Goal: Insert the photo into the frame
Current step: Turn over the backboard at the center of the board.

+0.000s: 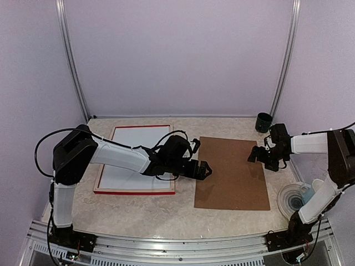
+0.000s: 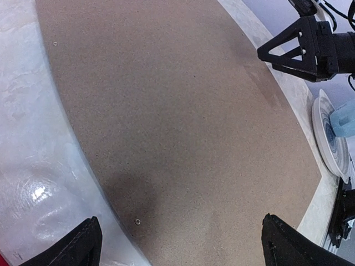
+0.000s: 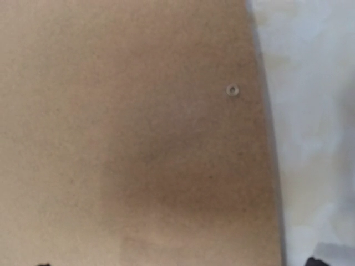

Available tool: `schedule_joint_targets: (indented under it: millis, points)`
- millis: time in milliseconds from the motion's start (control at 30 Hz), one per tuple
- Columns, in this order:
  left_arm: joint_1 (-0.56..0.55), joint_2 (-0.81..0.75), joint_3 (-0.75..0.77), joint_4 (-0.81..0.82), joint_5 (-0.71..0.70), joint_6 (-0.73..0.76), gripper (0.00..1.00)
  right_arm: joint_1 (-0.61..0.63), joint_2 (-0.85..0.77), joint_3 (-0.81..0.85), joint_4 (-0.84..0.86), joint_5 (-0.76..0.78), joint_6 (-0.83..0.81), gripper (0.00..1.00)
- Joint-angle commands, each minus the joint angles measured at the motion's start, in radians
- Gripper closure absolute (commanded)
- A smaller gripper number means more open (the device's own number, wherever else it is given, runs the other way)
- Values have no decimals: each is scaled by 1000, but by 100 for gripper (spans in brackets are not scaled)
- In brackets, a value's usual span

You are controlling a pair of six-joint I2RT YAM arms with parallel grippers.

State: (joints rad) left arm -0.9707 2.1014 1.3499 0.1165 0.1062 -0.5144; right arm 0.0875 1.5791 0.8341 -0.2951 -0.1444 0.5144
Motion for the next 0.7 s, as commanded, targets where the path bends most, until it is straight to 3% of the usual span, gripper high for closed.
schedule_joint_targets:
  millis: [0, 667]
  points:
    - [-7, 31, 31, 39, 74, -15, 1, -14, 21, -7, 17, -9, 2, 1]
    - [-7, 130, 94, 21, 102, -35, 1, -15, 33, -20, 27, -15, 0, 1]
